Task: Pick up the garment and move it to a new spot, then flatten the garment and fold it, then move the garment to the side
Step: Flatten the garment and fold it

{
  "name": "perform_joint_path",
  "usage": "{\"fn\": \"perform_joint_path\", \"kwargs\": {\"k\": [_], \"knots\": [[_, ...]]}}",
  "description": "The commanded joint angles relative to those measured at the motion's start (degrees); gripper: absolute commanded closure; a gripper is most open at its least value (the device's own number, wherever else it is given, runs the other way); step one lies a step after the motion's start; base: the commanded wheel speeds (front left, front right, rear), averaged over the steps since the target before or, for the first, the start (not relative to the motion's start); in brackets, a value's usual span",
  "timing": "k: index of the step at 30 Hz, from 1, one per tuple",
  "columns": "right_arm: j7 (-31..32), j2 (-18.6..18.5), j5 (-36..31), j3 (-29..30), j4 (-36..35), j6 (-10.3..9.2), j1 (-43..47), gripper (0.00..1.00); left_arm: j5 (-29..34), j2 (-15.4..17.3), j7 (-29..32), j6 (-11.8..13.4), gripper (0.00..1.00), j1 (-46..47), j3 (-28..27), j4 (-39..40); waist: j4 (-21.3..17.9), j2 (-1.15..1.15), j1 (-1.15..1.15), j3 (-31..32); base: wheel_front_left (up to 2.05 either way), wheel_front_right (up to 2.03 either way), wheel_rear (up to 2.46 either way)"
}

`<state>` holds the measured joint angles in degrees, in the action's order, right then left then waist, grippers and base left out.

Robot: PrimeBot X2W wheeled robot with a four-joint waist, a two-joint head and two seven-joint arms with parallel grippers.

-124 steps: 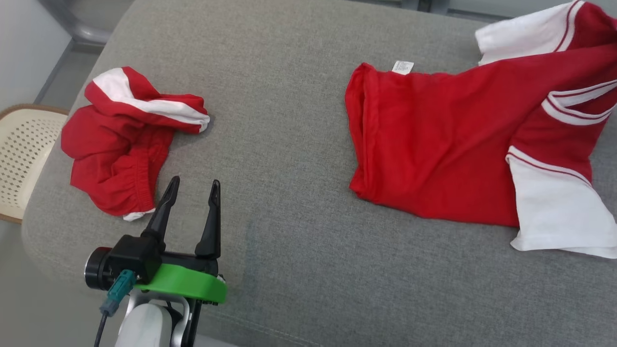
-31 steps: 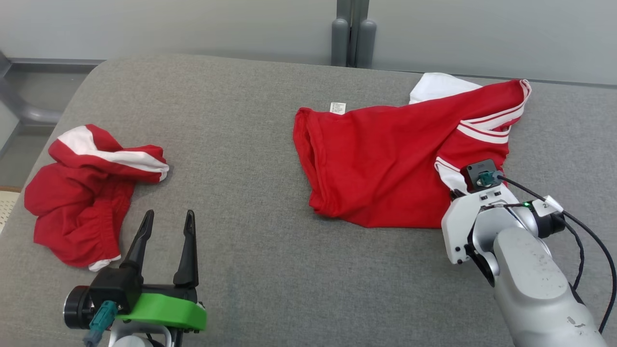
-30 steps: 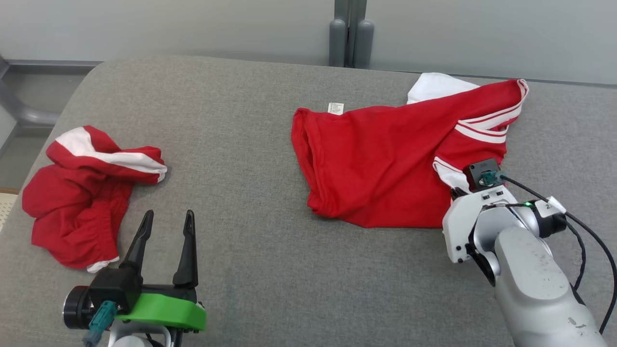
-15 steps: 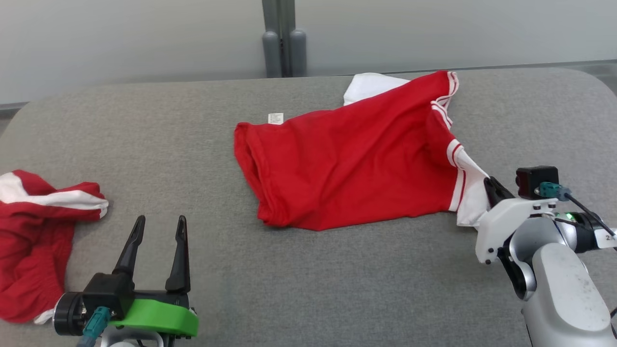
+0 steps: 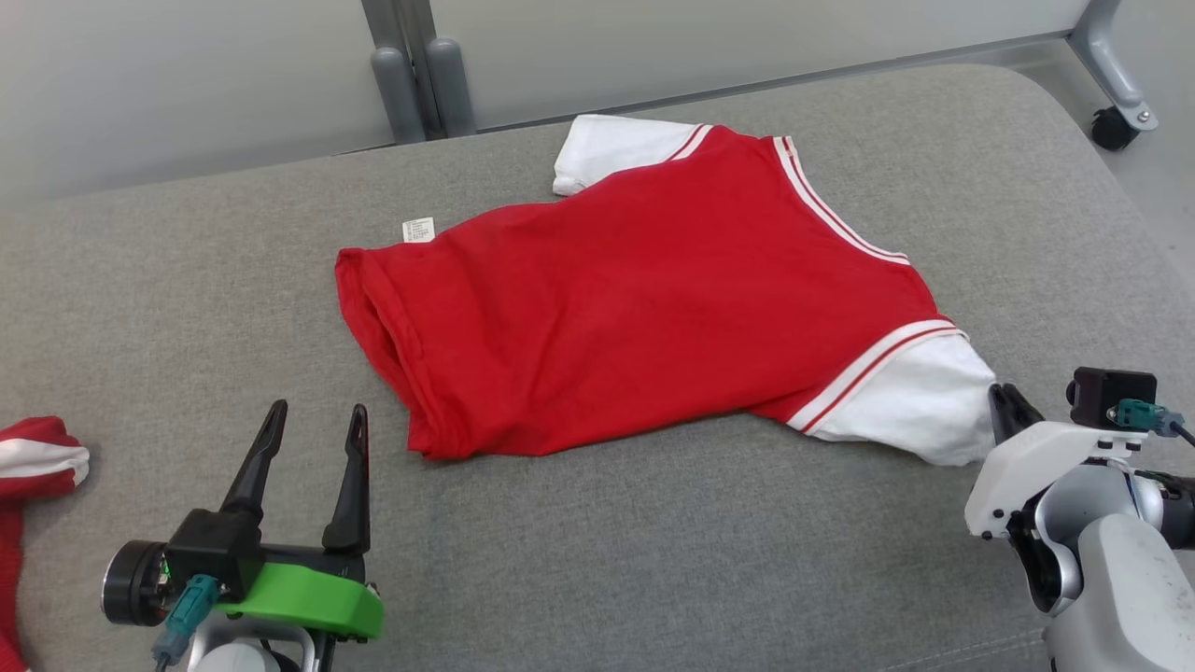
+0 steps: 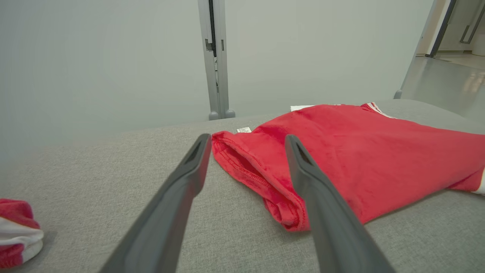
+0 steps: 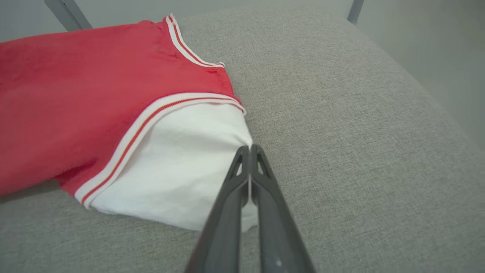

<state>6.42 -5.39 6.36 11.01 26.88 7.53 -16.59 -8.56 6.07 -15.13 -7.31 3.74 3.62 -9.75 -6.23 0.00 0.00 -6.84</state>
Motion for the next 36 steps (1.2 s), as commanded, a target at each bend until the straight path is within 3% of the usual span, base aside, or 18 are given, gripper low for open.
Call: {"fn": "perform_joint_path", "kwargs": {"k": [1, 7, 14, 20, 32, 36], "knots": [[-0.42, -0.22, -0.44, 0.34, 0.81, -0.07, -0.56, 0.00, -0.53, 0.48, -0.02, -0.21, 0.00, 0.79, 0.11, -0.24, -0.29, 0.00, 0.00, -0.30, 0.00, 0.00, 0.00], [-4.12, -0.26, -1.41, 1.08, -0.28, -0.07, 0.41, 0.00, -0.57, 0.78, -0.02, -0.24, 0.00, 0.82, 1.14, -0.93, 0.75, 0.00, 0.00, 0.79, 0.00, 0.00, 0.00], [-12.27, 1.11, 0.79, -2.79, -8.28, -0.07, 5.38, 0.00, -0.50, 0.27, -0.02, -0.24, 0.00, -0.29, 1.33, -0.82, 2.14, 0.00, 0.00, 2.36, 0.00, 0.00, 0.00], [-19.83, 1.35, 0.35, -5.37, -10.89, -0.08, 8.25, 0.00, -0.44, 0.01, -0.01, -0.25, 0.00, 0.10, 2.36, -1.69, 2.21, 0.00, 0.00, 2.42, 0.00, 0.00, 0.00], [-21.57, 1.99, -0.36, -6.98, -9.14, -0.08, 6.66, 0.00, -4.73, -0.58, 7.89, -0.21, 0.00, 5.75, 11.56, -5.66, -0.02, 0.00, 0.00, 0.58, 0.00, 0.00, 0.00], [-21.67, 2.09, 0.16, -7.76, -8.42, -0.08, 5.65, 0.00, -5.05, -0.78, 12.18, 2.13, 0.00, 7.94, 10.71, -10.48, -1.62, 0.00, 0.00, -0.12, 0.00, 0.00, 0.00]]}}
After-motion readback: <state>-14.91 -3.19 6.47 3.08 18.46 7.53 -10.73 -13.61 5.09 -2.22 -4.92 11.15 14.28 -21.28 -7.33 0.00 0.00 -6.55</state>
